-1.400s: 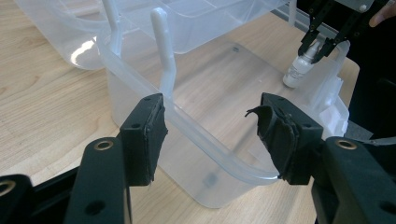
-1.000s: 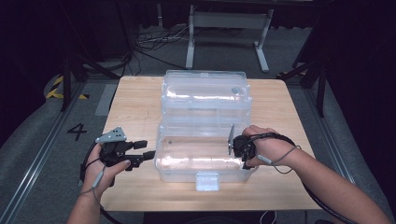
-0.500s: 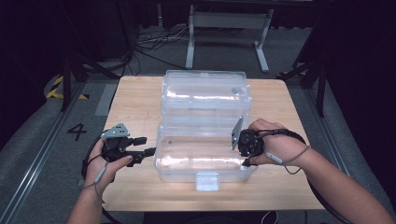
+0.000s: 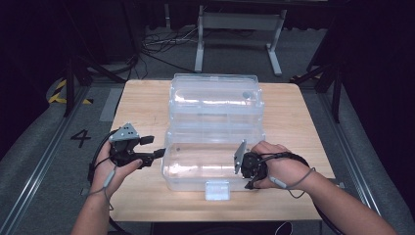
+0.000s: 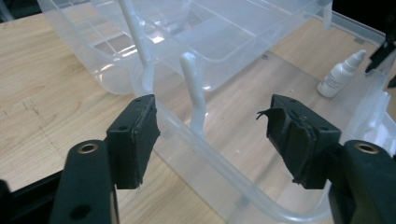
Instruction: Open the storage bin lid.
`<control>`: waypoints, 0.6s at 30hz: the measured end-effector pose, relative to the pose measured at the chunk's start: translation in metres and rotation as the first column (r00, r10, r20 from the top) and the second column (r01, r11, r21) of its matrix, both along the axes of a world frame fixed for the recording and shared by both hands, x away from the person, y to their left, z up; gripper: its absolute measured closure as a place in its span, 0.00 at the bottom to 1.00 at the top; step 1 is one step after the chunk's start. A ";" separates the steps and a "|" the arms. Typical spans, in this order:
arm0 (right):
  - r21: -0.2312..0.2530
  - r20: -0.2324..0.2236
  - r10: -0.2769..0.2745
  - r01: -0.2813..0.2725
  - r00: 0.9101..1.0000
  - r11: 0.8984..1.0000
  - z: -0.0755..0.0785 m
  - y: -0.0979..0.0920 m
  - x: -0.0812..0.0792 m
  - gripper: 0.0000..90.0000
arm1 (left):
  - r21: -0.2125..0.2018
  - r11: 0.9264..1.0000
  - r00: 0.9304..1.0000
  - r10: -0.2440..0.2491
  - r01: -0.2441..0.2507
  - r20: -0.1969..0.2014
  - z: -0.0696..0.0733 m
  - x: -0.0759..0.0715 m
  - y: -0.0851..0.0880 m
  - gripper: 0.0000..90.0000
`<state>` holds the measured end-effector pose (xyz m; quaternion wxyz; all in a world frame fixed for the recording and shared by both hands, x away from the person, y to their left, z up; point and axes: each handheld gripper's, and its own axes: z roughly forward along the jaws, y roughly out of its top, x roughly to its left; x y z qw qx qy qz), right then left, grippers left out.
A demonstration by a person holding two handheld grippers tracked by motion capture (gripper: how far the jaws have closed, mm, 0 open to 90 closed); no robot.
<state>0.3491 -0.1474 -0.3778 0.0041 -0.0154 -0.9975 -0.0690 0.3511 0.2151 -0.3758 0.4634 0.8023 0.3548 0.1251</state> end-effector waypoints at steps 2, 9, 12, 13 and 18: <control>-0.004 0.004 0.004 -0.004 1.000 1.000 -0.002 0.001 0.000 0.78 | -0.004 1.000 1.000 0.007 -0.007 -0.005 0.000 0.001 -0.002 0.36; -0.021 0.017 0.007 -0.006 1.000 1.000 -0.019 0.001 0.002 0.88 | 0.022 0.999 1.000 -0.023 0.023 0.003 0.009 0.009 -0.011 0.38; -0.012 0.035 0.002 -0.002 0.999 1.000 -0.020 0.001 0.001 0.92 | 0.027 0.999 0.999 -0.032 0.032 0.003 0.013 0.013 -0.016 0.41; -0.010 0.037 0.003 -0.003 0.999 1.000 -0.020 0.001 0.001 0.93 | 0.024 0.999 0.999 -0.035 0.035 0.001 0.015 0.014 -0.017 0.41; -0.009 0.051 0.003 -0.002 0.999 1.000 -0.020 0.000 0.000 0.93 | 0.009 0.999 0.999 -0.043 0.043 -0.001 0.026 0.024 -0.024 0.42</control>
